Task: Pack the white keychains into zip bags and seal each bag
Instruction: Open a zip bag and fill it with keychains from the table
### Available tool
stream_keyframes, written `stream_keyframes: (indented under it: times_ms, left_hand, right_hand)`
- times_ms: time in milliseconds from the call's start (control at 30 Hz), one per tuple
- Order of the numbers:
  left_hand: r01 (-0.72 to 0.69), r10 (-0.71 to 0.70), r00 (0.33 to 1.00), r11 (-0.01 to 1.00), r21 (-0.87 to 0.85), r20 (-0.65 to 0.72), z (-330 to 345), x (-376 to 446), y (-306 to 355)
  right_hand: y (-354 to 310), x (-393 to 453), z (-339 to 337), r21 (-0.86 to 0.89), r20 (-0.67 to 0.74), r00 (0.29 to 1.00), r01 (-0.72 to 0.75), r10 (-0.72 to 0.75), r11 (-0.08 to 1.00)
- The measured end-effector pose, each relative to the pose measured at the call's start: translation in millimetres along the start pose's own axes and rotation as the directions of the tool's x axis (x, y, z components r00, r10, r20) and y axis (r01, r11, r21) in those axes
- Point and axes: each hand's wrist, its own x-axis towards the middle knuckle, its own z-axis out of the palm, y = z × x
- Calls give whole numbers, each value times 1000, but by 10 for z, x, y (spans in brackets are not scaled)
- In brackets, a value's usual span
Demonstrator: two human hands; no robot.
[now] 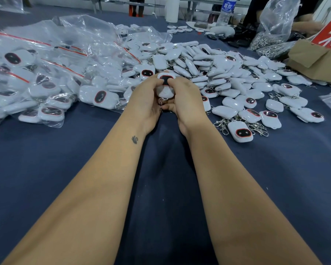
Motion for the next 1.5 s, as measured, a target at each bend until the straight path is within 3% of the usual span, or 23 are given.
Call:
stream_keyframes:
  times_ms: [300,600,900,1067,1167,1233,1367,1433,1500]
  left_hand:
    - [-10,10,1000,1000,0,-2,-1,-8,-8]
    - [-48,48,999,997,60,-4,14,-25,5]
    - [-46,53,996,994,98,-66,42,-55,48]
    - [12,-15,995,999,41,95,53,-134,212]
    - [-150,152,986,988,37,-62,-33,-172,319]
    - [-272,316,927,937,221,-200,-69,-196,346]
    - [-338,513,823,787,517,-243,-128,-191,307]
    - [-224,573,795,584,780,-201,-172,-170,272]
    - [-59,592,799,255,965,-107,-210,-163,232]
  right_hand:
    - [10,-13,-23,-73,22,999,24,-23,997]
    - [-22,-22,0,35,-1,1000,-18,18,999]
    - [-16,-27,9,-38,-6,1000,16,-16,999]
    - [-45,-18,-22,162,-48,999,27,-20,986]
    - [-56,-24,-35,229,-31,999,45,-39,972]
    - [-55,-33,-12,220,-20,999,37,-34,975]
    - [-35,-9,-5,260,-45,999,12,0,965]
    - [-38,4,-19,338,-65,998,7,16,941]
    - [-43,-3,-25,398,-54,998,4,19,917]
